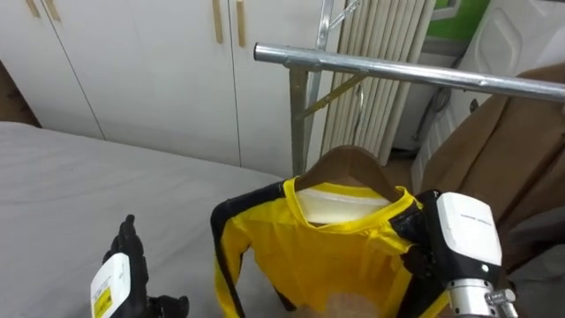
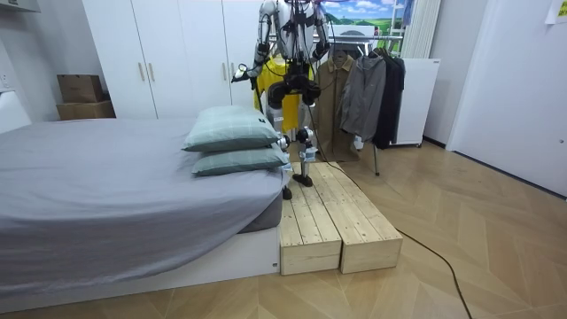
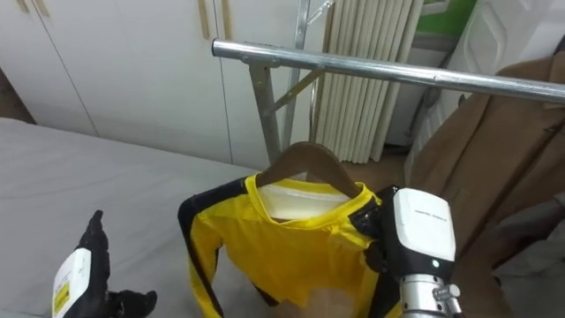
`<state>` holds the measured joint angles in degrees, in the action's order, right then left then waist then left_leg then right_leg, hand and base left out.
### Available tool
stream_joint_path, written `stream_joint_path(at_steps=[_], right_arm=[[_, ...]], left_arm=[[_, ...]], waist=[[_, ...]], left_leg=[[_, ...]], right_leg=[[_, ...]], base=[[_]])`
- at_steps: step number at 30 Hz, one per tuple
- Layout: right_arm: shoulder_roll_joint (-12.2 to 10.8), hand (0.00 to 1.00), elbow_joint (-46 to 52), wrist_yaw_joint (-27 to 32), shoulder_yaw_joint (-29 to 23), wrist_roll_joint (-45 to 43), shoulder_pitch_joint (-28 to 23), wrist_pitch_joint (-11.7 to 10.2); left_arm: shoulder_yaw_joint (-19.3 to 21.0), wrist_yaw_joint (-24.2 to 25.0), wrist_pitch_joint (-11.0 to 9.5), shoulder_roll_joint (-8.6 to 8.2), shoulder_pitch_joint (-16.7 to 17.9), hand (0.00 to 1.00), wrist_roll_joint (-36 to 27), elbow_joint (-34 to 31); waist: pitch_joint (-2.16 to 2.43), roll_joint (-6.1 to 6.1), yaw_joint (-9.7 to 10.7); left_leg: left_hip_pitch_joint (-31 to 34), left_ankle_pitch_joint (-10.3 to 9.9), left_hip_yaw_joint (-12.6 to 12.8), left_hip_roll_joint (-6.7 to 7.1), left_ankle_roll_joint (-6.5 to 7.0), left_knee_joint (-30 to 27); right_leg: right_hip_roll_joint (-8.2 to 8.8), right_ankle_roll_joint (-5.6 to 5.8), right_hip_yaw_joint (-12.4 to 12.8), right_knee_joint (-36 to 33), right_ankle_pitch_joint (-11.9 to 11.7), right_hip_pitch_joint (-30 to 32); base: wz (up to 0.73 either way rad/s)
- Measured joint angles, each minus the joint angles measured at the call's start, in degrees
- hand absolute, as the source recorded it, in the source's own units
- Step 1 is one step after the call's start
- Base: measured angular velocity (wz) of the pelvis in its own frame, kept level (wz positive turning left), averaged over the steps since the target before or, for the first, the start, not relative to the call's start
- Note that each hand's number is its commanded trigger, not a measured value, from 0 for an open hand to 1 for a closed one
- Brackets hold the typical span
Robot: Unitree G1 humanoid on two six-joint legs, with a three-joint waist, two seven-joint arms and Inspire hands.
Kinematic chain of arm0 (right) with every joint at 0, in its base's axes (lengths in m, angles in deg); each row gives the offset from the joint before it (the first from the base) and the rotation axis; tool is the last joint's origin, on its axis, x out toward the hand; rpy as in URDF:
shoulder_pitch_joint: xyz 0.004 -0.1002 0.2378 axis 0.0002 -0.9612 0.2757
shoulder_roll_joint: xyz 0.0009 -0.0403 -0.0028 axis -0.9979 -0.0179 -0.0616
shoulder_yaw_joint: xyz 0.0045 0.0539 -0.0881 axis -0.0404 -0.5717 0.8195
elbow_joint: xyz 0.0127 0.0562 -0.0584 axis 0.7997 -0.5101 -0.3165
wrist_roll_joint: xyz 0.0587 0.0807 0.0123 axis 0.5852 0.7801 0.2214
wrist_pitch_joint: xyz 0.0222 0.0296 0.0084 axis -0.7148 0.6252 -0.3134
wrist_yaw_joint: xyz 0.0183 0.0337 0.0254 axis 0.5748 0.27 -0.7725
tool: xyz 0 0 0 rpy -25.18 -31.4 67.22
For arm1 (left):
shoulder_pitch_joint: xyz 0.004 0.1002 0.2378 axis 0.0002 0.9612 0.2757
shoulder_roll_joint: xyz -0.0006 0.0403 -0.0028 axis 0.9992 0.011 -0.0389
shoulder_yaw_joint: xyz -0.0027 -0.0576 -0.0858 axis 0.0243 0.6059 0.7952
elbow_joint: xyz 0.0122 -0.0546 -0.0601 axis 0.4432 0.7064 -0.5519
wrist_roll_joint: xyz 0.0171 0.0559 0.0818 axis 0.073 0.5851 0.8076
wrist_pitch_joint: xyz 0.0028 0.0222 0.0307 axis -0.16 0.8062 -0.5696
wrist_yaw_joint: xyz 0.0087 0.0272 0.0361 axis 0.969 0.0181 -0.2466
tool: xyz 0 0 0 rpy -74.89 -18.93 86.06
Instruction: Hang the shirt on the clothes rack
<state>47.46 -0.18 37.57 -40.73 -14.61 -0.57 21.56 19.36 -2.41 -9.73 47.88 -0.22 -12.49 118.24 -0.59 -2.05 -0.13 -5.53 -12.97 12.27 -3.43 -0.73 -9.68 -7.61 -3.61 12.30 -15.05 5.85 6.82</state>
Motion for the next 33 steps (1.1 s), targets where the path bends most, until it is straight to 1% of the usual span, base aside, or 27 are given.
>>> stream_joint_path(at_steps=[1,3,6,8,11,14,16,18,21,25,27,33], right_arm=[[0.0,1.00,0.3,0.4,-0.2,0.0,0.0,-0.3],[0.0,1.00,1.1,2.4,-1.1,0.0,-0.1,-1.1],[0.1,1.00,2.0,4.9,-2.1,0.1,-0.1,-1.4],[0.1,1.00,2.0,6.5,-2.2,0.1,-0.1,-1.5],[0.2,1.00,1.9,7.7,-2.4,0.5,-0.1,-2.3],[0.2,1.00,1.9,8.9,-2.4,0.7,0.0,-2.8],[0.3,1.00,1.9,9.9,-2.6,0.8,0.0,-3.4],[0.4,1.00,1.9,11.3,-3.3,0.7,0.0,-3.8],[0.8,1.00,1.9,13.3,-4.8,0.6,0.0,-3.9],[1.0,1.00,1.9,14.9,-4.9,1.2,0.0,-4.0],[1.0,1.00,1.9,15.0,-4.9,3.7,-0.1,-4.5],[1.0,1.00,1.9,14.3,-6.1,12.7,-0.3,-5.0]], left_arm=[[0.1,0.1,0.0,0.00,0.2,0.00,0.0,0.0],[0.3,0.5,0.0,0.00,0.9,0.00,0.0,0.1],[0.3,0.9,0.0,-0.01,2.3,0.00,0.3,0.1],[0.1,1.1,0.1,0.00,3.1,0.00,0.7,0.2],[-0.9,1.1,0.2,0.08,4.0,0.00,1.4,0.4],[-2.1,1.1,0.2,0.05,4.2,0.00,1.4,1.9],[-2.7,1.1,0.2,0.04,4.4,0.00,1.4,2.5],[-3.0,1.1,0.2,0.04,4.5,0.00,1.4,2.5],[-3.1,1.1,0.2,0.05,4.5,0.00,1.5,2.5],[-3.2,1.1,0.1,0.06,4.5,0.00,1.8,3.1],[-3.1,1.2,0.1,0.06,5.0,0.00,1.8,3.7],[-2.4,1.2,0.0,-0.04,5.1,0.00,2.9,3.5]], waist=[[0.04,-0.06,0.0],[0.29,-0.41,0.0],[0.59,-0.76,0.1],[0.63,-0.88,0.2],[0.57,-0.82,0.5],[0.52,-0.84,1.0],[0.40,-0.79,1.3],[0.14,-0.82,1.4],[0.08,-0.79,1.4],[0.05,-0.75,1.3],[-0.06,-0.57,1.3],[-0.07,-0.19,1.3]], left_leg=[[0.0,0.0,0.1,0.00,0.00,0.0],[0.0,0.0,0.1,-0.03,0.00,0.0],[-0.2,0.0,0.1,-0.02,0.00,0.0],[-0.3,0.0,0.1,-0.04,0.00,0.0],[-0.6,0.0,0.1,-0.04,0.00,0.0],[-0.8,0.0,0.2,-0.06,-0.01,0.0],[-0.8,0.0,0.3,-0.06,-0.01,0.1],[-0.8,0.0,0.6,-0.06,0.00,0.1],[-0.8,0.0,0.9,-0.06,0.00,0.3],[-0.9,0.0,1.7,-0.14,0.00,0.4],[-1.0,0.0,1.8,-0.19,0.00,0.6],[-1.1,0.0,1.7,-0.37,-0.01,0.9]], right_leg=[[-0.02,0.01,0.1,0.0,0.0,0.0],[-0.04,0.01,0.1,0.1,-0.1,0.0],[-0.08,0.00,0.1,-0.1,-0.1,-0.1],[-0.33,-0.01,0.1,-0.1,-0.2,-0.3],[-0.37,0.04,0.1,0.2,-0.3,-0.7],[-0.43,0.04,0.1,0.3,-0.3,-0.9],[-0.50,0.06,0.3,0.3,-0.3,-0.8],[-0.58,0.07,0.6,0.3,-0.3,-0.7],[-0.67,0.08,0.9,0.3,-0.3,-0.6],[-0.89,0.12,1.7,0.4,-0.5,-0.4],[-0.94,0.09,1.7,0.6,-0.5,-0.5],[-1.02,0.01,1.6,1.5,-0.8,-0.8]], base=[[-0.06],[0.00],[0.00],[0.00],[0.00],[0.00],[-0.04],[-0.06],[-0.05],[-0.11],[-0.03],[0.00]])
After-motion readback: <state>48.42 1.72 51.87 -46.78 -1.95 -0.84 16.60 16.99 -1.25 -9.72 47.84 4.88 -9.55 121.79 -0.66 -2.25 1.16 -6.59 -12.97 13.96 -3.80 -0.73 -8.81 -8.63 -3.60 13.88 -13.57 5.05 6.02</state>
